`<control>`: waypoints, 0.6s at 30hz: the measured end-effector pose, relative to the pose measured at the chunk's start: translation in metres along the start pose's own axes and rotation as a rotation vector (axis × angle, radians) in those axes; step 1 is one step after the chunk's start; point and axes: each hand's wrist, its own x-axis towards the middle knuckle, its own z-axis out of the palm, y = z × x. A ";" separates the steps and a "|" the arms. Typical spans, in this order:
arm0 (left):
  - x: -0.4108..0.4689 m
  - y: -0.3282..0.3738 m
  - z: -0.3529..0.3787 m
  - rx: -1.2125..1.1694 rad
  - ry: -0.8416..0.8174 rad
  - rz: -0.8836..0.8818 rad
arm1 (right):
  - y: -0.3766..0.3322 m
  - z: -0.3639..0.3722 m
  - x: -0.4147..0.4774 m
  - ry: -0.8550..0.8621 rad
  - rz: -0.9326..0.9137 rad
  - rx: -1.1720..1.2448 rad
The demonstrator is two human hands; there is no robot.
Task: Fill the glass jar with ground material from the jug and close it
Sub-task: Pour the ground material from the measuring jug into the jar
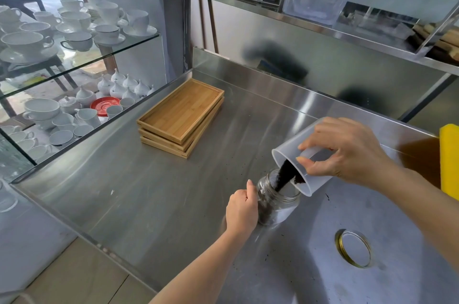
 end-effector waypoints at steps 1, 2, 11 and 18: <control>0.000 0.000 0.000 -0.002 -0.002 0.001 | 0.001 -0.002 0.001 0.007 -0.007 -0.006; -0.001 0.000 0.000 -0.001 -0.004 0.005 | 0.002 -0.003 0.003 0.014 -0.009 -0.009; -0.001 0.001 -0.001 -0.012 -0.006 0.006 | 0.006 -0.007 0.002 0.052 -0.038 -0.035; -0.002 0.002 -0.001 -0.006 -0.002 -0.002 | 0.006 -0.009 0.002 0.058 -0.063 -0.034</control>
